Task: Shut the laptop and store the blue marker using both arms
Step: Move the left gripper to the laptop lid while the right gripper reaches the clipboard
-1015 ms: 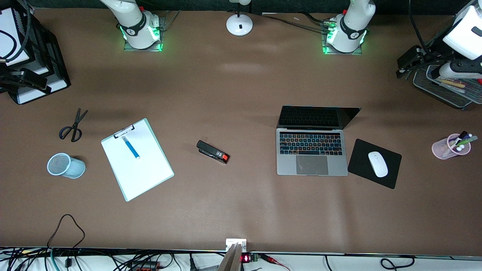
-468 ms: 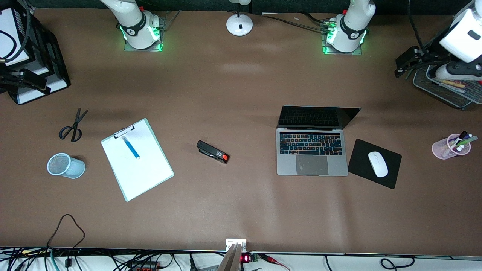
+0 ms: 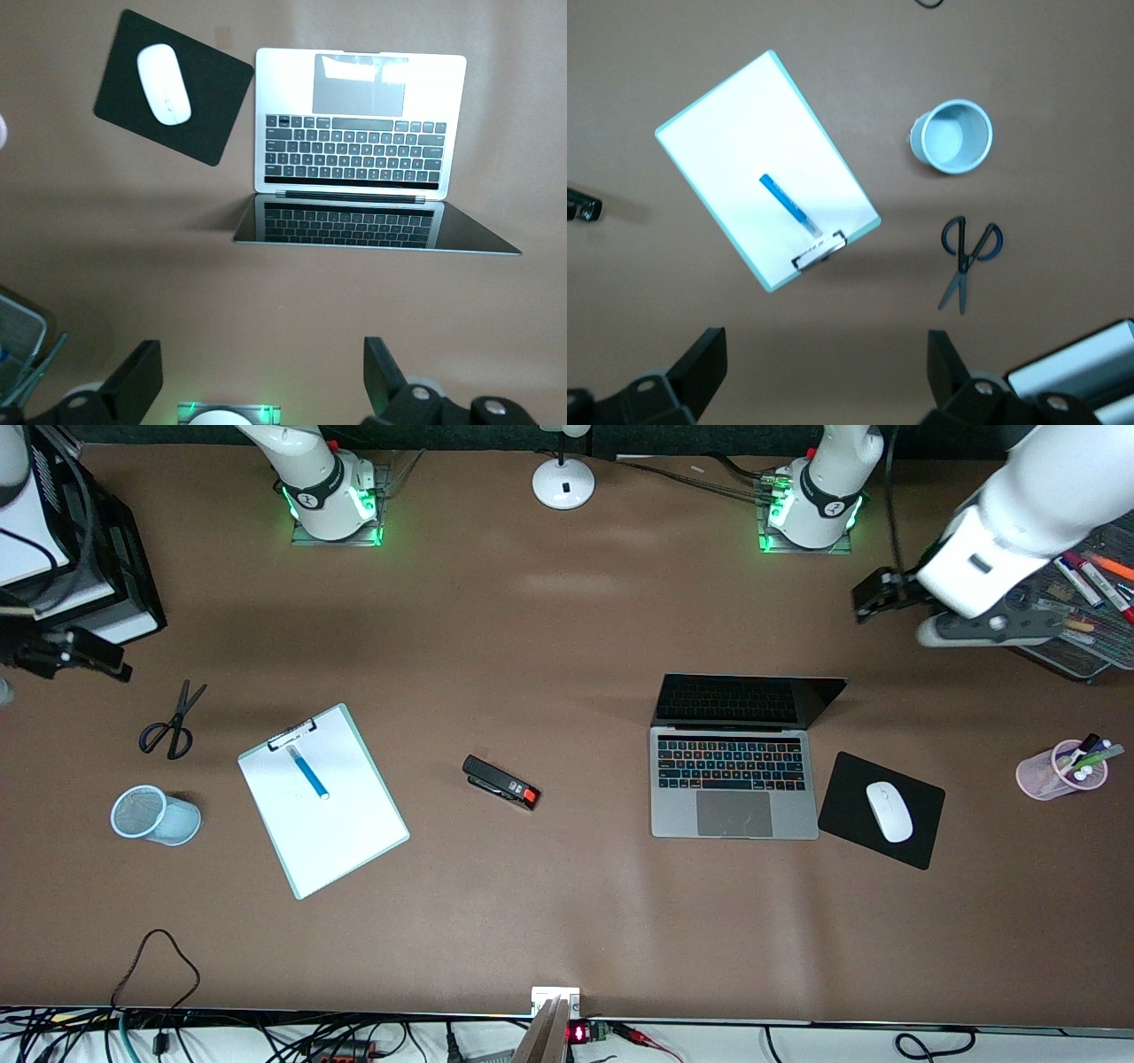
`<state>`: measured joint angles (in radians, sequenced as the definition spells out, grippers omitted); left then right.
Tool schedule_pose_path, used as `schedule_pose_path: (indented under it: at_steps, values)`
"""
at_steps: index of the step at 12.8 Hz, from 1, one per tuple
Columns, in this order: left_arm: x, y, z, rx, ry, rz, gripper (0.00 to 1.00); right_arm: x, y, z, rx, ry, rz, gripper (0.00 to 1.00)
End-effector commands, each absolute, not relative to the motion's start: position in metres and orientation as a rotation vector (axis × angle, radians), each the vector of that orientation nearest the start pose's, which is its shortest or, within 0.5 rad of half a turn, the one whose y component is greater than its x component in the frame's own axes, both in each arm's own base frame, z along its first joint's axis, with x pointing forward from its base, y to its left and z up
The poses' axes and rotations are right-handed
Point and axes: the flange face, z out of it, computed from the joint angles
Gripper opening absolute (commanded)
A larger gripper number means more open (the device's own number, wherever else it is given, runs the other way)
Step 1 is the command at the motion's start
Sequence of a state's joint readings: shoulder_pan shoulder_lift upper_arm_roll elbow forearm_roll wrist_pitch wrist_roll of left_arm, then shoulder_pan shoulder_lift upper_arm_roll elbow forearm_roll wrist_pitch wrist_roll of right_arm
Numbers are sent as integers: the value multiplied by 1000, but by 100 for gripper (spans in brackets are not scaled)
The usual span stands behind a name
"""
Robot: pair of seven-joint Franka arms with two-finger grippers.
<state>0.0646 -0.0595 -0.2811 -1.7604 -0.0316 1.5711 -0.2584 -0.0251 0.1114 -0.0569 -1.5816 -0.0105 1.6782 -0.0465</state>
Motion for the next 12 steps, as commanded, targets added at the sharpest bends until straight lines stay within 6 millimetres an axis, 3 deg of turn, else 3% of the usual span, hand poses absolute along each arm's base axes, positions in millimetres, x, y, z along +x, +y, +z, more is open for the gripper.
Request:
schedule_pose_path:
  at_steps: [1,3,6,10,12]
  values:
    - [501,-128,541,-3117,-145,200,100,599,-38,561,-3141,51,7,100]
    - [493,-155,523,-3101,-176,204,100,604,-38,548,-3111,62,40,100]
    - [485,-171,485,-3104,-244,221,100,618,-28,526,-3111,34,36,100]
    - [474,-180,430,-3142,-271,238,100,642,-21,456,-3108,6,159,100]
    - [466,-182,407,-3135,-260,255,100,651,-21,428,-3096,-168,175,100]
